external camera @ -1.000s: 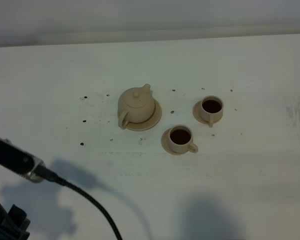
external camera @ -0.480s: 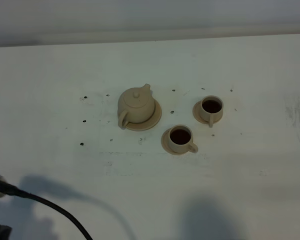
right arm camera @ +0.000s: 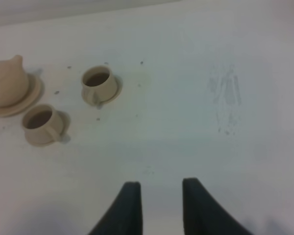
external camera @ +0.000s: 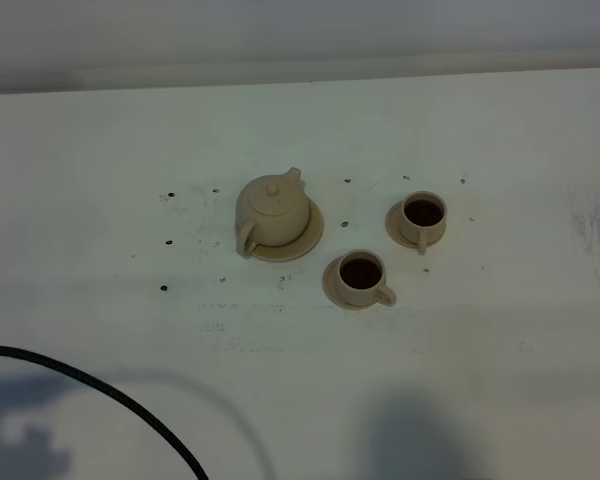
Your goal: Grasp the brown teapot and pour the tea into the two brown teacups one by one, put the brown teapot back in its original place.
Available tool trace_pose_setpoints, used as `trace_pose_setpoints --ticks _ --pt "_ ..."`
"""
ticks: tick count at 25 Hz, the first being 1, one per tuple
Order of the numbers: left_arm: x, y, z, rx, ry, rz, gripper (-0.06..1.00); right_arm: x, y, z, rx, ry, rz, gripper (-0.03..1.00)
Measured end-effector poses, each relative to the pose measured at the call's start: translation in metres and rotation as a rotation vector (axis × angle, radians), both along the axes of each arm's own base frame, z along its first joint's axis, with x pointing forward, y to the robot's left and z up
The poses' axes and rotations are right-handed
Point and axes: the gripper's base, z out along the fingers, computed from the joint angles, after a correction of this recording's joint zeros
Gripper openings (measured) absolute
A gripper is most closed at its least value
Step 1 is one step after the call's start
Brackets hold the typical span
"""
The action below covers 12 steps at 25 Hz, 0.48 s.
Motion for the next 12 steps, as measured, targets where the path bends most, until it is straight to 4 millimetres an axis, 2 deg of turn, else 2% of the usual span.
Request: trace_pose_setpoints --ticks 12 --pt "-0.038 -0.004 0.005 0.011 -0.258 0.011 0.72 0.000 0.000 0.000 0.000 0.000 0.000 0.23"
